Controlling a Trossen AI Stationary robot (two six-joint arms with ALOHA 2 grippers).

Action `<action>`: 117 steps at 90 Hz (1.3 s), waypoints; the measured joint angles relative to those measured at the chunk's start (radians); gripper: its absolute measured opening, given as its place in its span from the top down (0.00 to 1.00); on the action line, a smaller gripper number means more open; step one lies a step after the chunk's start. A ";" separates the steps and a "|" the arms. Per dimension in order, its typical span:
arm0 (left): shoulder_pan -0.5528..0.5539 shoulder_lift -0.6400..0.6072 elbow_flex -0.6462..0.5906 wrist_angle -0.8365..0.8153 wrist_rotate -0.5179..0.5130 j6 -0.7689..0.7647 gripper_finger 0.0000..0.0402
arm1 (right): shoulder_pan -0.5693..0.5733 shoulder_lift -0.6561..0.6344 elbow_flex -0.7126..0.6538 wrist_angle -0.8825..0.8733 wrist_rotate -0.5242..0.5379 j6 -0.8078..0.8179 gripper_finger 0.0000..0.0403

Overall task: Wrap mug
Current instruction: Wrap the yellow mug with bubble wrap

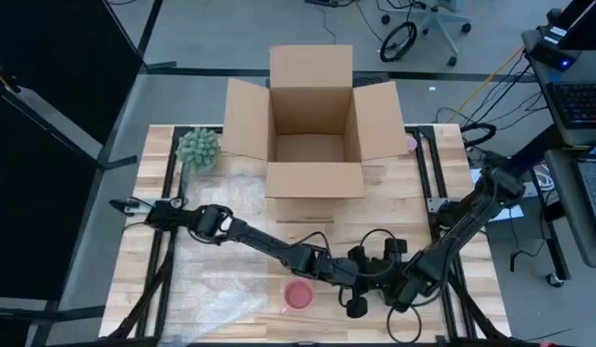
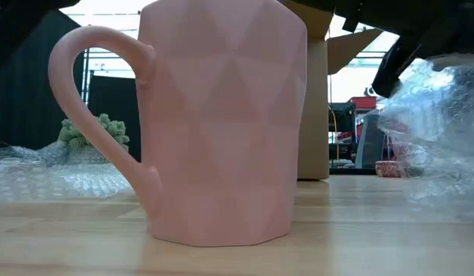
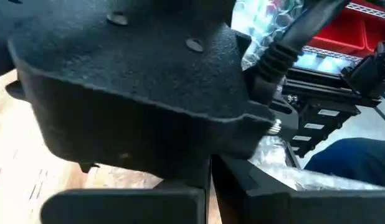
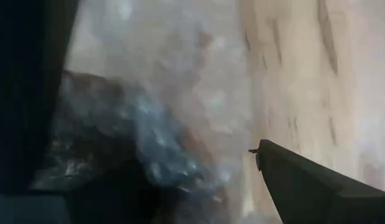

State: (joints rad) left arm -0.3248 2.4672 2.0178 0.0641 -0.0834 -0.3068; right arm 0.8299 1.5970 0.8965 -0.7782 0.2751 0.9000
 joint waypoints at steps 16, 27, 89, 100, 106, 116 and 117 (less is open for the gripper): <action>-0.001 0.000 0.000 -0.004 0.000 0.000 1.00 | 0.000 0.010 0.001 0.010 -0.016 0.004 0.44; -0.002 0.000 0.000 -0.009 0.000 0.000 1.00 | 0.002 0.010 -0.004 0.025 -0.015 0.004 0.58; -0.004 0.000 -0.001 -0.009 0.000 -0.001 1.00 | -0.011 -0.021 -0.010 0.054 -0.044 -0.015 0.52; 0.000 -0.001 0.000 -0.012 -0.002 -0.001 1.00 | -0.015 -0.063 0.007 0.037 -0.044 -0.029 0.44; 0.003 -0.002 0.000 -0.016 -0.007 -0.001 1.00 | -0.014 -0.093 0.019 0.039 -0.025 -0.034 0.42; 0.006 -0.002 0.000 -0.026 -0.007 -0.002 1.00 | -0.014 -0.128 0.021 0.034 -0.023 -0.037 0.40; 0.006 -0.002 0.000 -0.027 -0.007 -0.002 1.00 | -0.014 -0.132 0.021 0.032 -0.023 -0.037 0.40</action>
State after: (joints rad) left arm -0.3191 2.4653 2.0178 0.0372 -0.0906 -0.3088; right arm 0.8154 1.4654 0.9173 -0.7457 0.2516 0.8635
